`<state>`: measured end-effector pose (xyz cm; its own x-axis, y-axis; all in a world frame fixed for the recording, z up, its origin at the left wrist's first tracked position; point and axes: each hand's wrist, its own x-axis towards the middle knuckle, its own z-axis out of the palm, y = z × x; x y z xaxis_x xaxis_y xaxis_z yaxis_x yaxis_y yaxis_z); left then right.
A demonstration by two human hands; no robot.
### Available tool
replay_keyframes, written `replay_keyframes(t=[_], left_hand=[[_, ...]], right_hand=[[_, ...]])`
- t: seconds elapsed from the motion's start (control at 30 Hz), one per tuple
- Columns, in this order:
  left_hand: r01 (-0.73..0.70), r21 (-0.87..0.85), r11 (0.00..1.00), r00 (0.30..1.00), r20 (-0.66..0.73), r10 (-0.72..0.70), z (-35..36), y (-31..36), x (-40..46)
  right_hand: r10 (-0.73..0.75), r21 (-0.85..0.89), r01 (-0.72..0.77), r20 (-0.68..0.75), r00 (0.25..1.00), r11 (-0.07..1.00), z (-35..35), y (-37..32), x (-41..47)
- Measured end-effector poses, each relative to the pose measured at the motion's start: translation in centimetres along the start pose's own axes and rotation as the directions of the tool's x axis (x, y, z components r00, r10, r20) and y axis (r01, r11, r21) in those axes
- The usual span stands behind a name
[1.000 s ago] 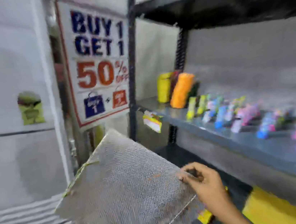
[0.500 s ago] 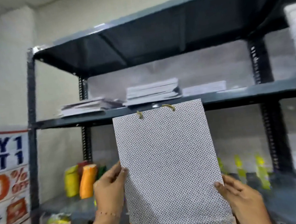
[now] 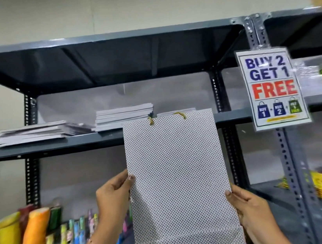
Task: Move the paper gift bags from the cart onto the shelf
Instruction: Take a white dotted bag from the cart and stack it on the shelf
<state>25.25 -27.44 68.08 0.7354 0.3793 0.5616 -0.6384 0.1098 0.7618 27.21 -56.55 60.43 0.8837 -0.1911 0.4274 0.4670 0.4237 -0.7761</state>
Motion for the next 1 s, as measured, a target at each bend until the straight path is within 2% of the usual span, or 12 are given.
replay_keyframes(t=[0.23, 0.3, 0.47, 0.6, 0.73, 0.8, 0.9, 0.93, 1.0], left_hand=[[0.155, -0.028, 0.988, 0.986, 0.064, -0.153, -2.2, -5.8, -3.7], [0.275, -0.006, 0.961, 0.96, 0.048, -0.274, -3.8, -9.3, -6.7], [0.413, 0.008, 0.911, 0.91, 0.033, -0.413, -7.0, -15.5, -13.8], [0.528, 0.091, 0.844, 0.848, -0.01, -0.529, -9.8, -20.0, -20.6], [0.688, 0.119, 0.715, 0.725, -0.072, -0.685, -11.1, -23.8, -26.5], [0.794, 0.112, 0.598, 0.607, -0.093, -0.789, -11.1, -25.7, -28.4], [0.888, 0.137, 0.438, 0.448, -0.051, -0.892, -10.1, -28.1, -29.9], [0.89, 0.192, 0.413, 0.425, -0.021, -0.905, -9.4, -28.8, -30.1], [0.875, 0.276, 0.397, 0.398, 0.057, -0.916, -8.1, -29.5, -29.9]], right_hand=[[0.044, -0.116, -0.047, -0.03, 0.999, 0.992, -3.5, 2.5, -4.4], [0.133, -0.17, -0.137, -0.04, 0.99, 0.976, -5.6, 5.3, -7.1], [0.301, -0.225, -0.326, -0.138, 0.944, 0.918, -9.8, 10.6, -13.3], [0.441, -0.241, -0.486, -0.219, 0.871, 0.84, -13.8, 14.0, -18.8], [0.527, -0.263, -0.597, -0.293, 0.798, 0.758, -17.6, 16.1, -22.4], [0.574, -0.249, -0.641, -0.295, 0.764, 0.726, -19.0, 16.7, -23.1], [0.59, -0.163, -0.7, -0.427, 0.685, 0.695, -21.7, 18.0, -22.3], [0.599, -0.162, -0.724, -0.456, 0.658, 0.671, -22.7, 18.7, -21.6], [0.583, -0.231, -0.74, -0.488, 0.65, 0.632, -23.7, 19.4, -19.6]])
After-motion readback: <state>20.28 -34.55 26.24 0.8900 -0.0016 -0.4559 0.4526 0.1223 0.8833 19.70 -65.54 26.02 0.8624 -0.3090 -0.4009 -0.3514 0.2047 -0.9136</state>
